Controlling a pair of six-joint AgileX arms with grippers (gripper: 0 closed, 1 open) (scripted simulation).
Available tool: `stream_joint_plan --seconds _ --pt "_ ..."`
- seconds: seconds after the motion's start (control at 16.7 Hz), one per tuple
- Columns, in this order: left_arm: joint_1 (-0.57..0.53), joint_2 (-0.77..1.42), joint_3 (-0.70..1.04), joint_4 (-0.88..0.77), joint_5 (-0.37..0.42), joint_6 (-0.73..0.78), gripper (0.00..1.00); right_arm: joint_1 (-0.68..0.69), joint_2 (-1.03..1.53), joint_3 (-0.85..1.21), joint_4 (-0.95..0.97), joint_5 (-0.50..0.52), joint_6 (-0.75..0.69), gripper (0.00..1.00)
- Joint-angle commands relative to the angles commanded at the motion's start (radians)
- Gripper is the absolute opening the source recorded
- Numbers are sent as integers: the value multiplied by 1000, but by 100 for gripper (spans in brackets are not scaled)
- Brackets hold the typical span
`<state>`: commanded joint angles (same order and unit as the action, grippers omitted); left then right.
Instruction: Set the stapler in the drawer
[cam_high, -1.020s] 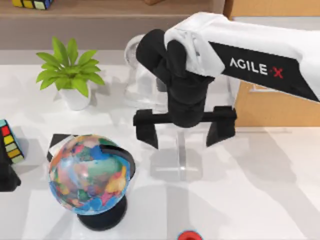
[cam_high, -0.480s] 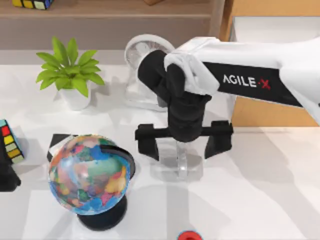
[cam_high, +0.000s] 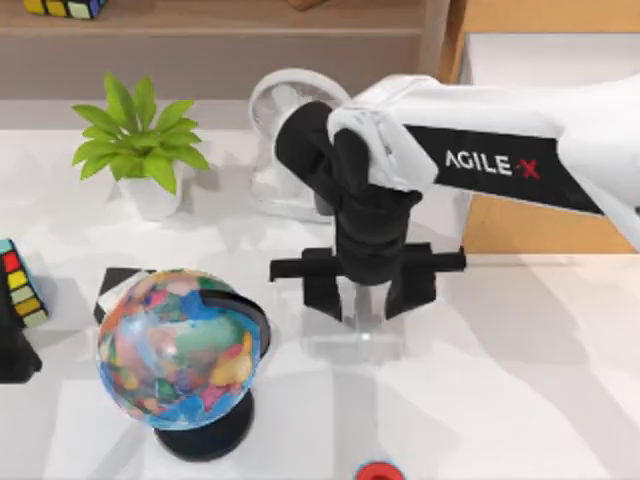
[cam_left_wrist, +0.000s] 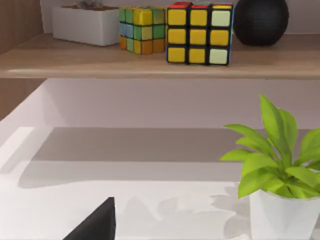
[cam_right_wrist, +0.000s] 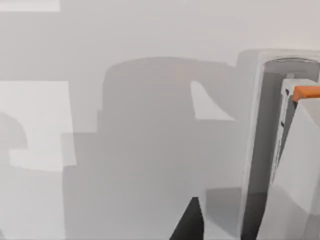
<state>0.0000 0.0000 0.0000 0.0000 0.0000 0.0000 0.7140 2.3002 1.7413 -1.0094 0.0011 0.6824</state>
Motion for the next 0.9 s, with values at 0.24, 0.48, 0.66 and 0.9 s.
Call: stream_joint_plan --seconds 0.24,0.48,0.66,0.9 --pt "0 0 0 0 0 0 100 0 0 0 0 0 0 2" --pt "0 0 0 0 0 0 100 0 0 0 0 0 0 0" --pt "0 0 0 0 0 0 100 0 0 0 0 0 0 0" --pt "0 0 0 0 0 0 100 -2 -6 12 -16 0 0 0"
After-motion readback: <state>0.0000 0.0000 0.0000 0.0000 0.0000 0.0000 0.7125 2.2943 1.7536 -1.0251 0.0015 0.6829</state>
